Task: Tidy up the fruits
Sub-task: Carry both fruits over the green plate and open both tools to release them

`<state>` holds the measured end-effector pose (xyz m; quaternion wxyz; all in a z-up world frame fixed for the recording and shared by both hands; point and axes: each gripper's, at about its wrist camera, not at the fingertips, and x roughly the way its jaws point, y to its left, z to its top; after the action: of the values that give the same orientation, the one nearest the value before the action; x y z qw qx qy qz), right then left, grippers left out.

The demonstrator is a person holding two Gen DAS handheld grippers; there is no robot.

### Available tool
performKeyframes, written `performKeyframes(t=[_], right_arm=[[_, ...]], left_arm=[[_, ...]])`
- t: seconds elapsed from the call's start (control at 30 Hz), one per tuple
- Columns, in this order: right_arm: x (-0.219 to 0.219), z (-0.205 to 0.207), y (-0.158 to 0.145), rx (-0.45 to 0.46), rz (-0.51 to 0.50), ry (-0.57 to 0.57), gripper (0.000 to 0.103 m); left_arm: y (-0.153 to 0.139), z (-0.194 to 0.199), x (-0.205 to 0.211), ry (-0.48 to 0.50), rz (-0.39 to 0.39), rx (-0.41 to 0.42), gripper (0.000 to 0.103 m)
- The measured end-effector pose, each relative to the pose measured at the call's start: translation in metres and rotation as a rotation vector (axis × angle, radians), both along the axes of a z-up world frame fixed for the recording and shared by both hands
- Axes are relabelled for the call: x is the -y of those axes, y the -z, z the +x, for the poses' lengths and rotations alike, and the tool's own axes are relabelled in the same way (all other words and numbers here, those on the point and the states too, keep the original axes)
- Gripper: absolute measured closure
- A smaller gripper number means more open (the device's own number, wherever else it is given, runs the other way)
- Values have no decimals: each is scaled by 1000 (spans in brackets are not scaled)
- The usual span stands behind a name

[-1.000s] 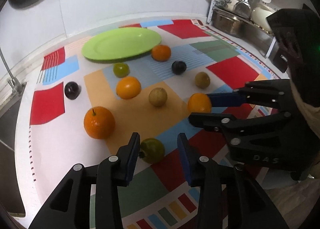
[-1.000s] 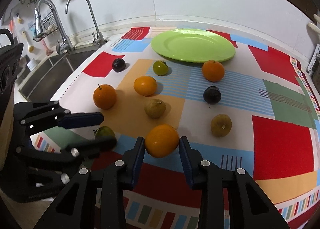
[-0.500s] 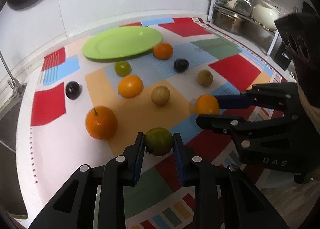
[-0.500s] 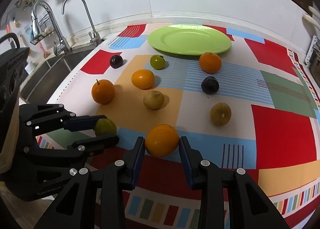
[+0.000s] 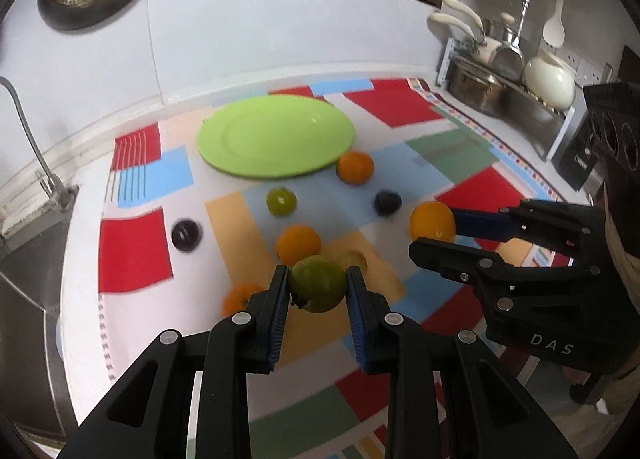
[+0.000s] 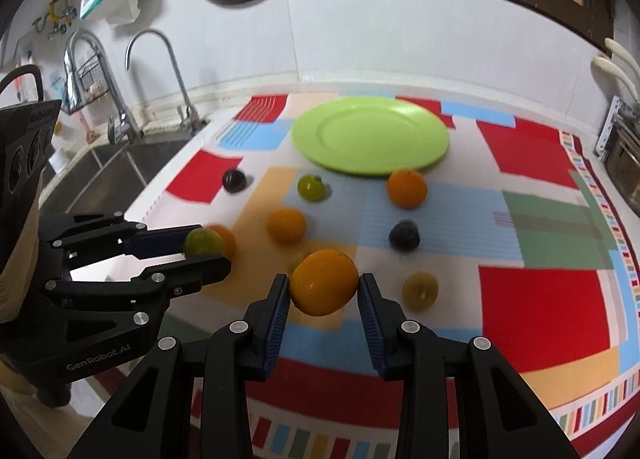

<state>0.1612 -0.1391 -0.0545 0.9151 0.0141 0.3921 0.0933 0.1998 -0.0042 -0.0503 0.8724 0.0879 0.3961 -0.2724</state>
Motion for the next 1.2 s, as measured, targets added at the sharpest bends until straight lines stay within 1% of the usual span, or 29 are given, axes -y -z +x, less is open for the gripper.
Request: performKeyframes(t=[0.1, 0.3, 0.57, 0.73, 0.9, 1.2], right_arm=[[3, 9, -9, 22, 15, 12, 67], [5, 32, -26, 73, 8, 33, 67], [8, 79, -42, 88, -3, 31, 67], [12, 109, -40, 62, -2, 33, 67], [15, 138, -33, 27, -19, 45, 67], [24, 188, 1, -94, -16, 62, 67]], left_arm=[[-11, 9, 1, 0, -3, 25, 75], [-27, 34, 5, 2, -1, 67, 75], [-35, 80, 10, 3, -6, 71, 75], [-35, 111, 16, 2, -6, 54, 75], [-26, 141, 22, 17, 0, 8, 75], [0, 184, 34, 24, 40, -53, 75]])
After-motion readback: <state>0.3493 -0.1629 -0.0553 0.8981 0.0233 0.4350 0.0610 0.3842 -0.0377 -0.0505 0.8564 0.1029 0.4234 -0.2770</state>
